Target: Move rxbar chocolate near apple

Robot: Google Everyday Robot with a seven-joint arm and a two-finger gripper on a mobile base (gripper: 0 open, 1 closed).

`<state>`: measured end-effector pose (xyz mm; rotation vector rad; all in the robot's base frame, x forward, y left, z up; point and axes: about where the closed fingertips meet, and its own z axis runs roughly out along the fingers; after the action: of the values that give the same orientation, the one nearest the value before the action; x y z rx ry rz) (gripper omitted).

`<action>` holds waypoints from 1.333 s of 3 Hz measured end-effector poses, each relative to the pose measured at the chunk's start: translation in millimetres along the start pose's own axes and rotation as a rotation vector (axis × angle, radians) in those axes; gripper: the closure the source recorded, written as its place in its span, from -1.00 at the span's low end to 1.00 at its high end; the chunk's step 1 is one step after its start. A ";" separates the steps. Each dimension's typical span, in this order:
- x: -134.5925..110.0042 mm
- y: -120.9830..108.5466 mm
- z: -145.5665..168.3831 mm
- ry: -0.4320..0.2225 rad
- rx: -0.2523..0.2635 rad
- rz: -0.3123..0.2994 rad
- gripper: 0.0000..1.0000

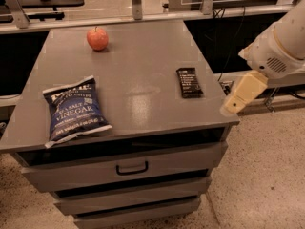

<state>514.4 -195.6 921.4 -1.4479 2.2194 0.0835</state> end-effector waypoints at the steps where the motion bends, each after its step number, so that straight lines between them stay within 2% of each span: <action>1: -22.4 -28.0 38.4 -0.092 0.027 0.079 -1.00; 3: -58.2 -58.3 96.3 -0.202 0.073 0.207 -1.00; 4: -68.0 -64.3 118.7 -0.231 0.069 0.271 -1.00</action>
Offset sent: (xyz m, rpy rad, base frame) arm 0.1218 0.0583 -0.0504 0.2594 -0.1131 -0.1901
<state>635.4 -129.8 859.3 -1.0372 2.1890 0.2480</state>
